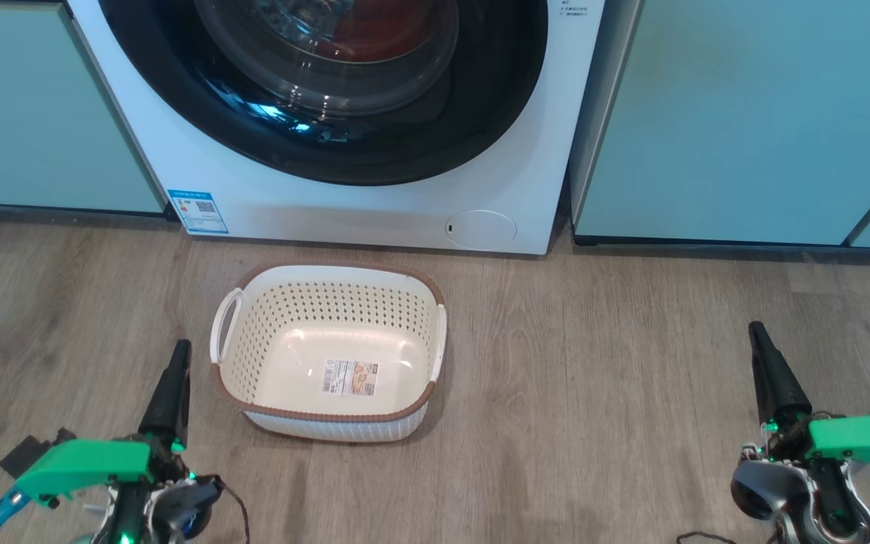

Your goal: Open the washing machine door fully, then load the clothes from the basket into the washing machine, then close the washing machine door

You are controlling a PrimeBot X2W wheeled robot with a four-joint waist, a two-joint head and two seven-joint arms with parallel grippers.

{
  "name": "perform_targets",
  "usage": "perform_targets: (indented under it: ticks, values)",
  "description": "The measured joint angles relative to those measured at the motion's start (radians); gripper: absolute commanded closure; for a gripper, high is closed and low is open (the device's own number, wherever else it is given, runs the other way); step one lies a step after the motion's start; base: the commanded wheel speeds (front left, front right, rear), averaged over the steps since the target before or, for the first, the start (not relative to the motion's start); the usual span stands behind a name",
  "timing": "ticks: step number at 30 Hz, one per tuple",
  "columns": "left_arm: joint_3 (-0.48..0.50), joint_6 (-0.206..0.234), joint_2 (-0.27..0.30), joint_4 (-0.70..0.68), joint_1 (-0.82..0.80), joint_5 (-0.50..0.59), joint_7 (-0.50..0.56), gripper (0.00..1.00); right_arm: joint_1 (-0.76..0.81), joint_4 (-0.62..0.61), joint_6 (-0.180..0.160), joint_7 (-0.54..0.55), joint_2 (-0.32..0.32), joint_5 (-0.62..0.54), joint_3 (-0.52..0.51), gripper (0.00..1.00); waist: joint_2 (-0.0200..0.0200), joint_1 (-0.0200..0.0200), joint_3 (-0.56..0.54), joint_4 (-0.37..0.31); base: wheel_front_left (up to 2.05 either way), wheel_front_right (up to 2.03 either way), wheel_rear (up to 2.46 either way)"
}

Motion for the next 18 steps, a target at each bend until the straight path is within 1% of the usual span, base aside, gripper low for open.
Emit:
perform_targets:
  ticks: [18]
  values:
    - [0.001, 0.000, 0.000, 0.000, 0.000, 0.000, 0.000, 1.00, 0.000, 0.000, 0.000, 0.000, 0.000, 0.000, 0.000, 1.00, 0.0000, 0.0000, 0.000, 0.000, 0.00, 0.00, 0.00]
